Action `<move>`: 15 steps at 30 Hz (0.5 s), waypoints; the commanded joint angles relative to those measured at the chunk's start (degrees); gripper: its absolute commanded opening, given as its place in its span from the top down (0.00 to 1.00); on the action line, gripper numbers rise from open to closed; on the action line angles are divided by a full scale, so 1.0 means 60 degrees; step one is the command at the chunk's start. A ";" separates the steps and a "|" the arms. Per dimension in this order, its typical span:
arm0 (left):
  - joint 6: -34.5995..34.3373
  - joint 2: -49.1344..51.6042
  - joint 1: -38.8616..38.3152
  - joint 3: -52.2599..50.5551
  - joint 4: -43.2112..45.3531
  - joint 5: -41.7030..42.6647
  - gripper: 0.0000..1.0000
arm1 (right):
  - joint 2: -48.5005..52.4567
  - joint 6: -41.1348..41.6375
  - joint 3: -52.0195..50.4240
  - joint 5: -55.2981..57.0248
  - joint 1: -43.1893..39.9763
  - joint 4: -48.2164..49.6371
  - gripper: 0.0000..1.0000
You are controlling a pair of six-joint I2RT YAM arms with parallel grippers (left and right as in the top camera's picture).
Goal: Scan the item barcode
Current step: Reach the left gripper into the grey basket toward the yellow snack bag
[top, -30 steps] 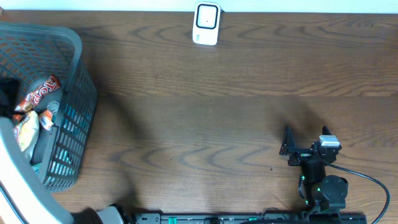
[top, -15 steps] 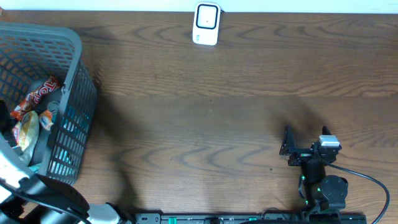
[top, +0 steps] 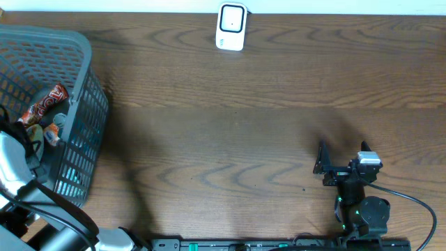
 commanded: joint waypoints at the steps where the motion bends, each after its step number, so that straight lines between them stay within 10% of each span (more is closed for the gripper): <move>1: -0.0543 0.0576 0.0142 -0.0382 0.0535 -0.0131 0.02 | -0.0011 -0.0087 -0.0015 -0.0018 -0.0025 -0.0033 0.01; 6: -0.0382 0.1727 0.0441 -0.0470 0.1253 -0.0120 0.02 | -0.0011 -0.0087 -0.0015 -0.0022 -0.0025 -0.0033 0.01; 10: 0.0189 0.2095 0.0488 -0.0470 0.1249 -0.0015 0.90 | -0.0011 -0.0087 -0.0015 -0.0022 -0.0025 -0.0033 0.01; 15: 0.1464 0.1508 0.0488 -0.0255 0.1249 0.1483 0.93 | -0.0011 -0.0087 -0.0015 -0.0022 -0.0025 -0.0033 0.01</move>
